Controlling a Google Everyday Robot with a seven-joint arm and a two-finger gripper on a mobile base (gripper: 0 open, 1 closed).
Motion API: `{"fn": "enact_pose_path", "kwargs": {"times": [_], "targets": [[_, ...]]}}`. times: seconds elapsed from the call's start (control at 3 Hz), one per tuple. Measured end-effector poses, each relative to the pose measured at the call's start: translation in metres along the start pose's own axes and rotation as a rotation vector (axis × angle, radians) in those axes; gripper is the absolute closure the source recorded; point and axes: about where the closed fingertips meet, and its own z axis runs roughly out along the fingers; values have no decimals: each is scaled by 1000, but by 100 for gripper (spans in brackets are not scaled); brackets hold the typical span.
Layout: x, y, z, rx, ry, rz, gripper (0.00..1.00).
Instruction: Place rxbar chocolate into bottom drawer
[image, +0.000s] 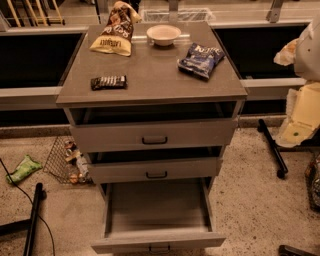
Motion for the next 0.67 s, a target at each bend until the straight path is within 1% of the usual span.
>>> {"fn": "enact_pose_path", "kwargs": {"times": [0.33,0.67], "targets": [[0,0,0,0,0,0,0],[-21,-20,15,14,-64,0,0]]}}
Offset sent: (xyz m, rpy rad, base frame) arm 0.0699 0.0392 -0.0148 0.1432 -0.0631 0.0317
